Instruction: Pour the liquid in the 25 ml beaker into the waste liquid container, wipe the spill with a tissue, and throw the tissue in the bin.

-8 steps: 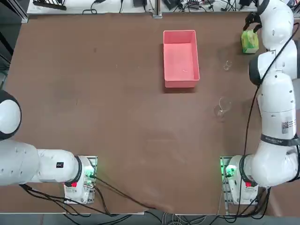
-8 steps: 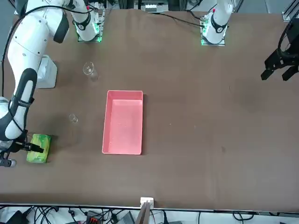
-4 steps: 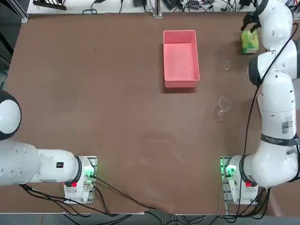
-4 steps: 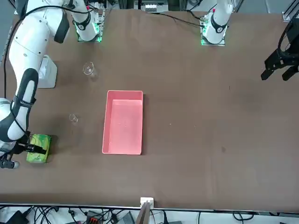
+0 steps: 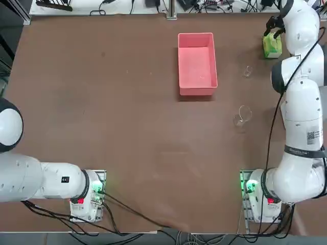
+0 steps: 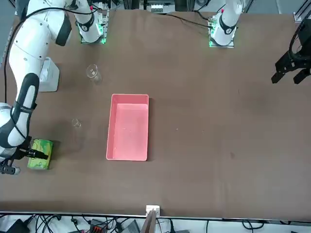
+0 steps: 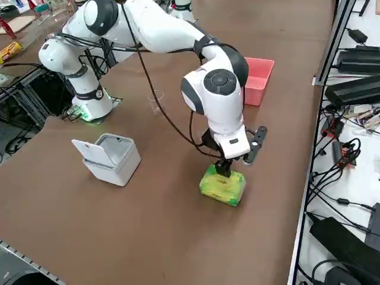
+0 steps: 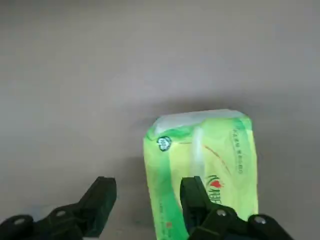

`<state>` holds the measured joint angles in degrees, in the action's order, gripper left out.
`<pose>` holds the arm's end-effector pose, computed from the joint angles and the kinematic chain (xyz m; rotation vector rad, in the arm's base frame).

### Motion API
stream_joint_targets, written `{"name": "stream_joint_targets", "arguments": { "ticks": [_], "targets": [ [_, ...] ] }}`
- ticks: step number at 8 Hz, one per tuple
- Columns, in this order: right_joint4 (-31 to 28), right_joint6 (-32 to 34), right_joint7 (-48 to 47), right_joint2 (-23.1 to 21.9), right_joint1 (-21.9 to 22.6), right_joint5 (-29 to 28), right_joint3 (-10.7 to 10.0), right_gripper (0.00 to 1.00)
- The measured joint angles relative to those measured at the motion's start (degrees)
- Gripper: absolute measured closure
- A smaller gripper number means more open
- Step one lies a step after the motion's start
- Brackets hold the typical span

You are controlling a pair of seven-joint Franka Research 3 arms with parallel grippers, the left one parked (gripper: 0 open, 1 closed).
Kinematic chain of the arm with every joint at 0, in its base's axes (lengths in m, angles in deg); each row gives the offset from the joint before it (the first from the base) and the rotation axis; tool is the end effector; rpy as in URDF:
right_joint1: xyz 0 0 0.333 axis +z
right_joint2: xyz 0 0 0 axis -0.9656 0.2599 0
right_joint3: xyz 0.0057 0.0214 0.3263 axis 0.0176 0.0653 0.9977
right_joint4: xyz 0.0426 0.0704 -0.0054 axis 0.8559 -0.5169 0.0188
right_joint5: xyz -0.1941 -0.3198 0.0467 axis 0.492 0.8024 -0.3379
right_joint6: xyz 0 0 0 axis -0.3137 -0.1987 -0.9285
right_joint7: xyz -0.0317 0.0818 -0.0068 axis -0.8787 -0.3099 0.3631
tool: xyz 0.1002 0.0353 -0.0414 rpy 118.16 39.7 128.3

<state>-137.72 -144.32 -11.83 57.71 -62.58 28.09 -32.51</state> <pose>0.7395 -0.1825 0.2687 -3.0233 0.2196 -0.0845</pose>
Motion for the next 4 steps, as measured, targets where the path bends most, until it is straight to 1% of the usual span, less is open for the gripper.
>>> {"name": "stream_joint_targets", "arguments": {
  "ticks": [4],
  "targets": [
    [0.0,0.0,0.2,0.4,-2.0,0.1,0.8,0.20]
  ]
}}
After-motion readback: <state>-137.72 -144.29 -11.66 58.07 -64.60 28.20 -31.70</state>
